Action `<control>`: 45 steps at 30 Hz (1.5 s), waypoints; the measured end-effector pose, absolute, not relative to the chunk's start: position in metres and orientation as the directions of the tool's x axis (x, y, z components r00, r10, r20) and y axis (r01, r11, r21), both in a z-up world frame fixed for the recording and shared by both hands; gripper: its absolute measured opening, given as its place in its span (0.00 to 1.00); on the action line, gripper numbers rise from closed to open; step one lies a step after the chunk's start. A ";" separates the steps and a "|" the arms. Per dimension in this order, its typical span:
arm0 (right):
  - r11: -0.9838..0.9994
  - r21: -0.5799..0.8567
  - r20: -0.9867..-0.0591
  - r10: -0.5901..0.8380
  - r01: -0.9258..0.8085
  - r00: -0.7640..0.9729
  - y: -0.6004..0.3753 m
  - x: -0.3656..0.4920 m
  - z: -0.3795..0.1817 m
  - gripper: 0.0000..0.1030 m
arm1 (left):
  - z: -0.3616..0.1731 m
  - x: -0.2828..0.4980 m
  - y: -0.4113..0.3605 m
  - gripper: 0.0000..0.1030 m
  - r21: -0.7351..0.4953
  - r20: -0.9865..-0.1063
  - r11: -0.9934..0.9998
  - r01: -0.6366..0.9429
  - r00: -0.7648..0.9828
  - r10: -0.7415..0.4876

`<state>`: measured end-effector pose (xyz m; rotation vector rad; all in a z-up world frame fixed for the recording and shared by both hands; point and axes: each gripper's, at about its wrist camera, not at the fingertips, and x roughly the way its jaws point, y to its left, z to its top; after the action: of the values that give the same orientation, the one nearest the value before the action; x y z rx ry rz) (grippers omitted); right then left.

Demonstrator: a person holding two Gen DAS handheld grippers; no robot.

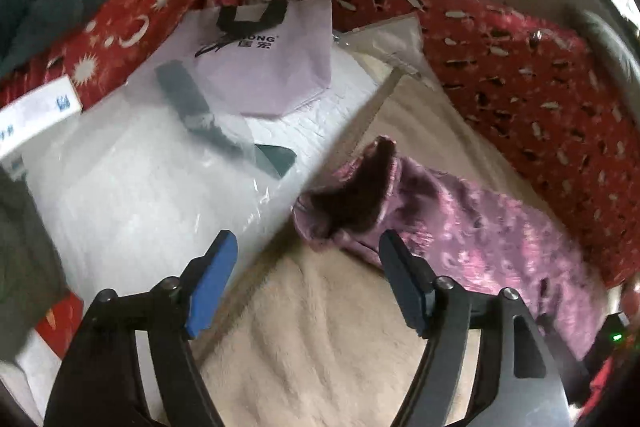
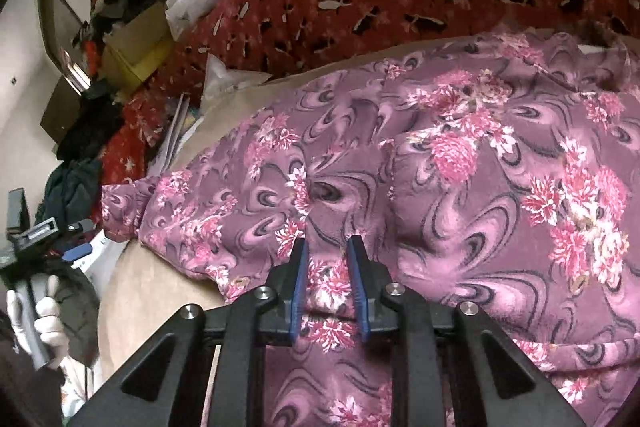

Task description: Fold small clothes

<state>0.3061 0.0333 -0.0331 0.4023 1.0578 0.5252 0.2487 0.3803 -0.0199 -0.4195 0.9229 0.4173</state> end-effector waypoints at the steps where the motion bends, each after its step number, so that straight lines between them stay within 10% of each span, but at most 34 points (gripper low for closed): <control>1: 0.808 0.549 -0.709 0.586 -0.214 0.392 0.030 0.304 -0.033 0.21 | -0.023 0.253 0.381 0.71 -0.156 -0.836 0.850 -0.503 0.526 0.158; 6: 0.805 0.553 -0.704 0.589 -0.216 0.396 0.032 0.305 -0.032 0.21 | -0.046 0.288 0.380 0.70 -0.069 -0.871 0.857 -0.510 0.450 0.198; 8: 0.801 0.558 -0.700 0.594 -0.215 0.397 0.032 0.305 -0.032 0.21 | -0.049 0.296 0.390 0.40 -0.130 -0.876 0.829 -0.543 0.455 0.161; 9: 0.800 0.561 -0.698 0.596 -0.214 0.397 0.032 0.305 -0.033 0.21 | -0.051 0.300 0.393 0.10 -0.169 -0.884 0.819 -0.549 0.452 0.120; 10: 0.798 0.564 -0.696 0.598 -0.213 0.397 0.032 0.305 -0.033 0.21 | -0.052 0.301 0.396 0.05 -0.204 -0.889 0.807 -0.554 0.450 0.084; 30: 0.880 0.455 -0.760 0.462 -0.134 0.457 -0.076 0.290 0.000 0.32 | 0.053 0.318 0.191 0.05 -0.443 -0.783 0.875 -0.196 0.560 -0.271; 45: 0.865 0.502 -0.709 0.421 -0.015 0.566 -0.182 0.253 -0.033 0.33 | -0.015 0.364 0.003 0.05 -0.472 -0.840 0.877 -0.085 0.344 -0.419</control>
<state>0.2533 -0.1818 -0.0331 0.4767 0.9424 0.2682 0.3635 0.0031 -0.0145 -0.4820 1.2126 -0.2285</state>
